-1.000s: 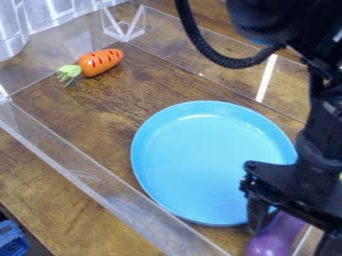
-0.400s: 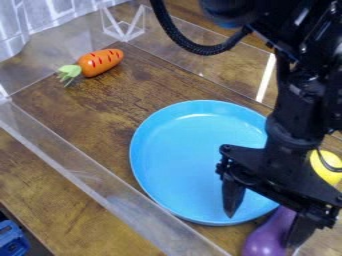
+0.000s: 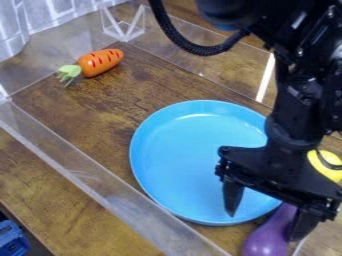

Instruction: Remove the lemon from the blue tray and put it on the table

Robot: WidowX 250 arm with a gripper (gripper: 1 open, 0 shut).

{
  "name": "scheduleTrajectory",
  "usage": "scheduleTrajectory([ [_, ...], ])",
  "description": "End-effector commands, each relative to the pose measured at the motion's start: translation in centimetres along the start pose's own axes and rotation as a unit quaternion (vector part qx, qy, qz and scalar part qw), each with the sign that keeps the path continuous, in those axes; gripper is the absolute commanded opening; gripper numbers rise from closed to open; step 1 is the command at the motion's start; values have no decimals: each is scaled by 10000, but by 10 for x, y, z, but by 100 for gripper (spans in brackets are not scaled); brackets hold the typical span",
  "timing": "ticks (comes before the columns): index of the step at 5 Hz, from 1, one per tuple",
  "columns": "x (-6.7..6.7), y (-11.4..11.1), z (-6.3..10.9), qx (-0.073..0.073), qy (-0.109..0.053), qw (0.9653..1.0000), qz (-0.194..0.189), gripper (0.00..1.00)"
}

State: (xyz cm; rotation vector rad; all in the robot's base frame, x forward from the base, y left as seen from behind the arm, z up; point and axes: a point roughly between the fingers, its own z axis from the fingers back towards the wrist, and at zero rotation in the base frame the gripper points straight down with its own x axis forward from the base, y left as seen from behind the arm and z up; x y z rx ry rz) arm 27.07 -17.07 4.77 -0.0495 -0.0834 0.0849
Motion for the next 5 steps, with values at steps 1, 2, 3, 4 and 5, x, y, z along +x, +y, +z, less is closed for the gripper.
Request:
scheduleTrajectory([
  [1,14,-7,7,-115,-329,9989,304,100],
  [2,28,-5,5,-119,-485,9965,676,100],
  [3,27,-8,-7,-181,-476,9968,613,100],
  [4,26,-7,-19,-227,-457,9972,540,100],
  [5,28,-7,-26,-295,-451,9979,371,100],
])
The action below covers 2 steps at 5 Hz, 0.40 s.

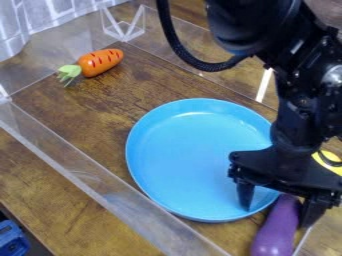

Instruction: Remove the lemon from the blue tray and put it on the table

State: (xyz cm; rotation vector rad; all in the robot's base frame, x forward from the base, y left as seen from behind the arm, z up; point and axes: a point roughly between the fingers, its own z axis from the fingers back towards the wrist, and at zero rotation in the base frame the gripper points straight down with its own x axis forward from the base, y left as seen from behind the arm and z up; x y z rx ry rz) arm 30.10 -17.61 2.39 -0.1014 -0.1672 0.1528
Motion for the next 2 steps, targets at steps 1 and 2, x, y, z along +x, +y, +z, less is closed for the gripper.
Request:
scheduleTrajectory([
  [1,3,-1,-6,-105,-19,9998,-167,100],
  [2,10,1,-4,-155,-4,9994,-298,100],
])
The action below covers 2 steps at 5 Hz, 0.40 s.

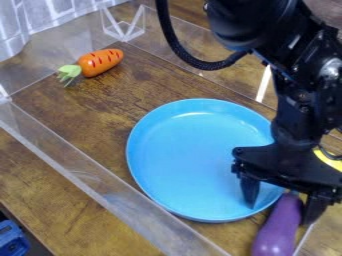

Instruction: Remove the lemon from the blue tray and put it on the table

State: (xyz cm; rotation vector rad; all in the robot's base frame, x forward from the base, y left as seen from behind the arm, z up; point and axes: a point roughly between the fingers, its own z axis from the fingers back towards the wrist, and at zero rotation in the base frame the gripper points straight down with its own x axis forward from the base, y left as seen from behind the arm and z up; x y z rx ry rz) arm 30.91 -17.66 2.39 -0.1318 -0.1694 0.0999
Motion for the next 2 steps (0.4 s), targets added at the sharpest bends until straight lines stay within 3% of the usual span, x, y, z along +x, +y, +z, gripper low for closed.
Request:
scheduleTrajectory([
  [1,9,3,-1,-33,-7,9998,-187,100],
  [2,16,5,0,-78,-9,9995,-307,100],
])
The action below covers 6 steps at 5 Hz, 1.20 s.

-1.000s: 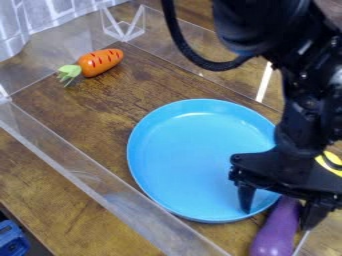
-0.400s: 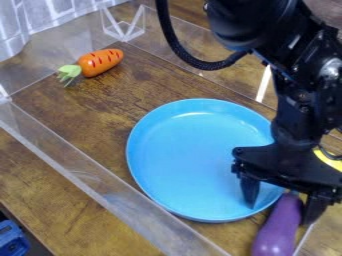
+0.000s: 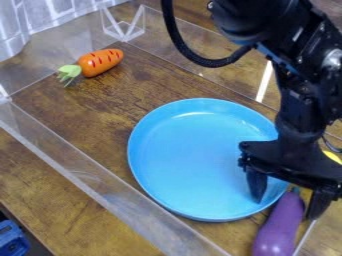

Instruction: Remove the lemon from the blue tray and put it on the table

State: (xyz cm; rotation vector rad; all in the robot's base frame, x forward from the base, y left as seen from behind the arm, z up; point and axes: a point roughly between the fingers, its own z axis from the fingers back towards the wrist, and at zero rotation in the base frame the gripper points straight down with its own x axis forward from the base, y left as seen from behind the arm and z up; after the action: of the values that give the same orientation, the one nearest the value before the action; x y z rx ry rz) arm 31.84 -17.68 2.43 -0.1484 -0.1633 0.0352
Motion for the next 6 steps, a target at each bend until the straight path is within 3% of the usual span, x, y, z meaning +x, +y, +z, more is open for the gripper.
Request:
scheduleTrajectory([
  [1,4,7,6,10,-95,9999,35,100],
  [3,-3,10,16,-34,-148,9998,88,100],
  [4,-7,13,22,-46,-161,9998,91,0],
  [5,0,24,28,-73,-155,9999,-9,0],
  [6,7,30,34,-144,-138,9997,-110,100],
])
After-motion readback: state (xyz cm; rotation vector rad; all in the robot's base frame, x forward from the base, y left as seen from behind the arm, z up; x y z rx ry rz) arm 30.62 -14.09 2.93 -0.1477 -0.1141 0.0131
